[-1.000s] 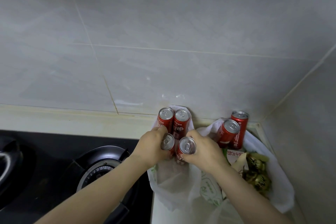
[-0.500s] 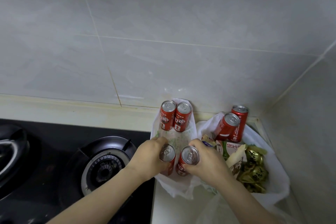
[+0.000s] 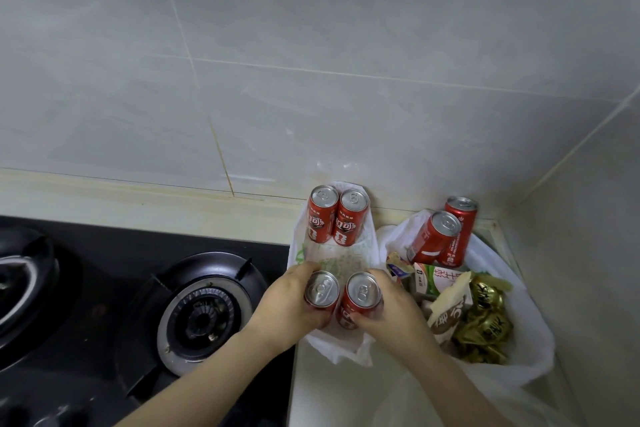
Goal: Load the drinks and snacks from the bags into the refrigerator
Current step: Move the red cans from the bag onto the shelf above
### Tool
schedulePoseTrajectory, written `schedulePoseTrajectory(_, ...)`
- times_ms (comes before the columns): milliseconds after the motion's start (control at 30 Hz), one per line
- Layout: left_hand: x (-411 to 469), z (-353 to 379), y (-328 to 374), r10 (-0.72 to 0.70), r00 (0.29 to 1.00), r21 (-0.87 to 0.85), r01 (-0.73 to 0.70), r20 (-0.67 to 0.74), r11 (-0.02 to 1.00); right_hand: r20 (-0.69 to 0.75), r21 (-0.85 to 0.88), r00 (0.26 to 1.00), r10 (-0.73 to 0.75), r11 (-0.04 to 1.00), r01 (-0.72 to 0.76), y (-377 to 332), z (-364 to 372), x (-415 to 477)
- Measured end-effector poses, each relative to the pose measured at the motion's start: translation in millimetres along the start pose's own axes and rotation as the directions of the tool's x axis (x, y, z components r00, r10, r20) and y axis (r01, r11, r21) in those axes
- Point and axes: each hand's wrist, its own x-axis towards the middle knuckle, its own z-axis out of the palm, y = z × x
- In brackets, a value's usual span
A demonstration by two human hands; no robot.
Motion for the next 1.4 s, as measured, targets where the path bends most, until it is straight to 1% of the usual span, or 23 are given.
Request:
schedulePoseTrajectory(133,3.1,5.7,-3.2,-0.021,1.000,-0.008,0.021,0.006,1.000,0.005,0.058,0.998,0.058,0.997,-0.058,1.8,4.1,3.8)
schedulePoseTrajectory(233,5.2,6.9,-4.9,-0.041,0.999,-0.027,0.041,0.017,0.999,-0.004,0.069,0.997,0.076,0.995,-0.075,2.0,4.7,5.1)
schedulePoseTrajectory(367,5.3,-2.5,-3.6,-0.049,0.999,-0.063,0.050,0.016,0.997,-0.019,0.052,0.998,0.058,0.997,-0.056,-3.1,-3.1,3.6)
schedulePoseTrajectory(433,3.1,-11.2,0.7,-0.045,0.999,-0.095,0.045,-0.005,0.995,-0.062,0.069,0.997,0.034,0.997,-0.030,-10.9,-10.3,1.6)
schedulePoseTrajectory(500,0.2,-21.8,7.3,-0.017,0.999,-0.113,0.014,-0.031,0.993,-0.115,0.091,0.993,-0.004,0.996,0.014,-22.7,-20.0,-0.6)
schedulePoseTrajectory(667,-8.4,-62.9,35.9,0.075,0.987,-0.147,-0.096,-0.141,0.984,-0.177,0.142,0.978,-0.108,0.981,0.134,-58.9,-54.2,-7.5)
schedulePoseTrajectory(800,-22.1,-108.0,66.4,0.145,0.956,-0.209,-0.201,-0.254,0.957,-0.263,0.182,0.947,-0.185,0.954,0.237,-100.8,-89.3,-24.2)
schedulePoseTrajectory(933,-47.4,-156.1,98.7,0.189,0.907,-0.278,-0.306,-0.377,0.911,-0.312,0.291,0.923,-0.225,0.902,0.319,-148.1,-125.0,-53.5)
schedulePoseTrajectory(1033,-68.8,-191.0,124.7,0.225,0.871,-0.311,-0.381,-0.437,0.871,-0.368,0.354,0.890,-0.271,0.844,0.403,-182.9,-144.8,-74.2)
schedulePoseTrajectory(1167,-98.8,-232.6,157.3,0.297,0.828,-0.337,-0.483,-0.475,0.808,-0.471,0.384,0.808,-0.355,0.742,0.550,-234.3,-164.4,-99.0)
schedulePoseTrajectory(1300,-123.1,-271.6,182.6,0.340,0.764,-0.345,-0.577,-0.549,0.740,-0.556,0.368,0.713,-0.427,0.643,0.672,-284.4,-182.3,-122.7)
schedulePoseTrajectory(1400,-140.9,-296.3,196.3,0.372,0.714,-0.318,-0.632,-0.594,0.706,-0.572,0.356,0.660,-0.487,0.577,0.735,-314.8,-191.2,-138.5)
